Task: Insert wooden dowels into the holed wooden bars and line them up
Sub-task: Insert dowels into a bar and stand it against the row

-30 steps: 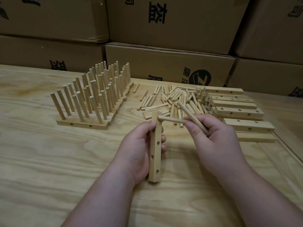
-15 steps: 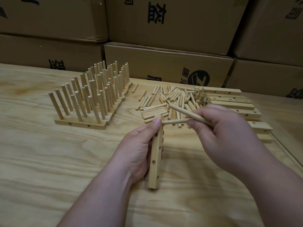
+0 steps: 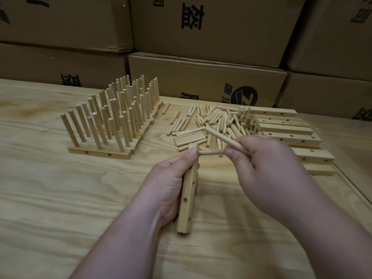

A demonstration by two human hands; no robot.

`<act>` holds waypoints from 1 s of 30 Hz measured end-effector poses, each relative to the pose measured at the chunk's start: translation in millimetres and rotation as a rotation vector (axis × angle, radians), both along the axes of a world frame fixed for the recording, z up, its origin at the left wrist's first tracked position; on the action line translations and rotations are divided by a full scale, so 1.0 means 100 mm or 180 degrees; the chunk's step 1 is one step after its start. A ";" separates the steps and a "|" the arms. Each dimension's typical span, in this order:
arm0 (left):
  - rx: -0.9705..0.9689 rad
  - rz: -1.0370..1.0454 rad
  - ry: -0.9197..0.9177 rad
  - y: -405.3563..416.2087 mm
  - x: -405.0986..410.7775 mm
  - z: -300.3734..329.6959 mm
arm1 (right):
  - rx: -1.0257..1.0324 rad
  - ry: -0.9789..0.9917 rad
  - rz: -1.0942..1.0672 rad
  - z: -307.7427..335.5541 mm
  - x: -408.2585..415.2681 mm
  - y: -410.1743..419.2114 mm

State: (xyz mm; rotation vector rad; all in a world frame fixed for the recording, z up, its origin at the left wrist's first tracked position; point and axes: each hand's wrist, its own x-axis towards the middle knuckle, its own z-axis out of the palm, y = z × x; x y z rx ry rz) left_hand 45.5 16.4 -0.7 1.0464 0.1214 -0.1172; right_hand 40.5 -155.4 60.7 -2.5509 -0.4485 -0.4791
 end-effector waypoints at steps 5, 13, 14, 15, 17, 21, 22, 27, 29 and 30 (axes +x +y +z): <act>0.0418 0.0061 -0.0101 -0.03 -0.03 -0.01 | 0.0354 0.0405 0.0077 0.06 0.04 -0.10; 0.1870 0.0472 -0.0287 -0.18 -0.07 -0.09 | -0.0240 0.0254 0.0063 0.21 -0.09 -0.01; 0.1897 0.0439 -0.0309 -0.18 -0.06 -0.10 | -0.0318 0.0215 0.0072 0.23 -0.11 0.02; 0.1903 0.0398 -0.0321 -0.18 -0.05 -0.10 | -0.0369 0.0189 0.0081 0.24 -0.11 0.03; 0.1847 0.0313 -0.0324 -0.17 -0.05 -0.11 | -0.0348 0.0200 0.0097 0.24 -0.11 0.03; 0.1807 0.0268 -0.0345 -0.15 -0.03 -0.13 | -0.0031 0.0353 0.0069 0.19 -0.07 -0.02; 0.1865 0.0297 -0.0347 -0.16 -0.02 -0.13 | 0.0005 0.0357 0.0050 0.18 -0.06 -0.02; 0.2001 0.0447 -0.0327 -0.19 -0.01 -0.14 | -0.0220 0.0105 -0.0061 0.16 -0.11 0.10; 0.1994 0.0413 -0.0346 -0.18 0.00 -0.14 | -0.0281 0.0011 -0.0058 0.17 -0.13 0.13; 0.1970 0.0364 -0.0335 -0.17 0.00 -0.15 | -0.0296 0.0008 -0.0055 0.17 -0.14 0.13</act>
